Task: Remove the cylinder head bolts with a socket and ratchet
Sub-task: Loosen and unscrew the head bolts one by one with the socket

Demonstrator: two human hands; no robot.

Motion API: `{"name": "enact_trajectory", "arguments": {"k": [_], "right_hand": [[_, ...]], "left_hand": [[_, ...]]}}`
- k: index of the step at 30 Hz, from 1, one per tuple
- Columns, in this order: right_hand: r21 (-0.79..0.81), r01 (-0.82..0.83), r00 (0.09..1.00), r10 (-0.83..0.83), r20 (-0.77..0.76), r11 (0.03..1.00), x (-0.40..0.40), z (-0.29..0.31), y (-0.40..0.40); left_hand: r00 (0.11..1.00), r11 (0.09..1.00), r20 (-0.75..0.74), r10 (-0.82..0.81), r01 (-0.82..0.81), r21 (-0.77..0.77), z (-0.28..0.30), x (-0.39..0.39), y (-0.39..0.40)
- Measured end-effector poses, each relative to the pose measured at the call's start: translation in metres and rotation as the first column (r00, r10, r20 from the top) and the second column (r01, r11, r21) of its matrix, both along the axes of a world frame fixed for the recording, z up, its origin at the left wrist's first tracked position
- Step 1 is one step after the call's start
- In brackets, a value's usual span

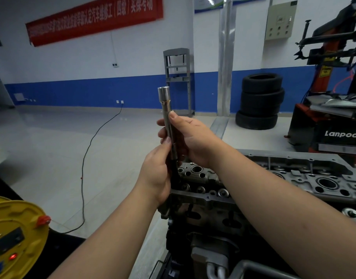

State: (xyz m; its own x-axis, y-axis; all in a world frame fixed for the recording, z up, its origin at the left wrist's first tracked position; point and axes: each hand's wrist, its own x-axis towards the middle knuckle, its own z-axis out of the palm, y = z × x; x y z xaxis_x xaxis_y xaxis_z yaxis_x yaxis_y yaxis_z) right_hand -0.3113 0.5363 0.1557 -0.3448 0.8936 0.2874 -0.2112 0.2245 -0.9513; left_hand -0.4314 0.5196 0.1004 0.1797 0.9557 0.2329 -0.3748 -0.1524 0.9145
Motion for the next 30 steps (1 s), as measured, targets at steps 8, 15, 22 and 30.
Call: {"name": "enact_trajectory", "arguments": {"k": [8, 15, 22, 30], "right_hand": [[0.029, 0.082, 0.996, -0.082, -0.032, 0.996, -0.002, -0.0029, 0.0031], [0.02, 0.041, 0.999, -0.04, -0.031, 0.999, -0.0016, -0.0009, 0.0012], [0.038, 0.062, 0.998, -0.061, -0.022, 0.997, -0.003, -0.001, 0.0002], [0.003, 0.003, 1.0, -0.002, -0.01, 1.0, -0.0006, -0.0015, 0.0011]], "left_hand": [[0.993, 0.994, 0.05, 0.103, -0.102, -0.034, 0.0009, 0.0033, 0.0008], [1.0, 1.0, 0.026, -0.001, 0.002, -0.024, 0.0011, 0.0003, 0.0007], [0.991, 0.998, 0.118, 0.057, -0.057, -0.004, 0.0019, 0.0019, -0.0024], [1.0, 1.0, -0.022, -0.011, 0.012, 0.016, 0.0002, 0.0003, -0.0007]]}}
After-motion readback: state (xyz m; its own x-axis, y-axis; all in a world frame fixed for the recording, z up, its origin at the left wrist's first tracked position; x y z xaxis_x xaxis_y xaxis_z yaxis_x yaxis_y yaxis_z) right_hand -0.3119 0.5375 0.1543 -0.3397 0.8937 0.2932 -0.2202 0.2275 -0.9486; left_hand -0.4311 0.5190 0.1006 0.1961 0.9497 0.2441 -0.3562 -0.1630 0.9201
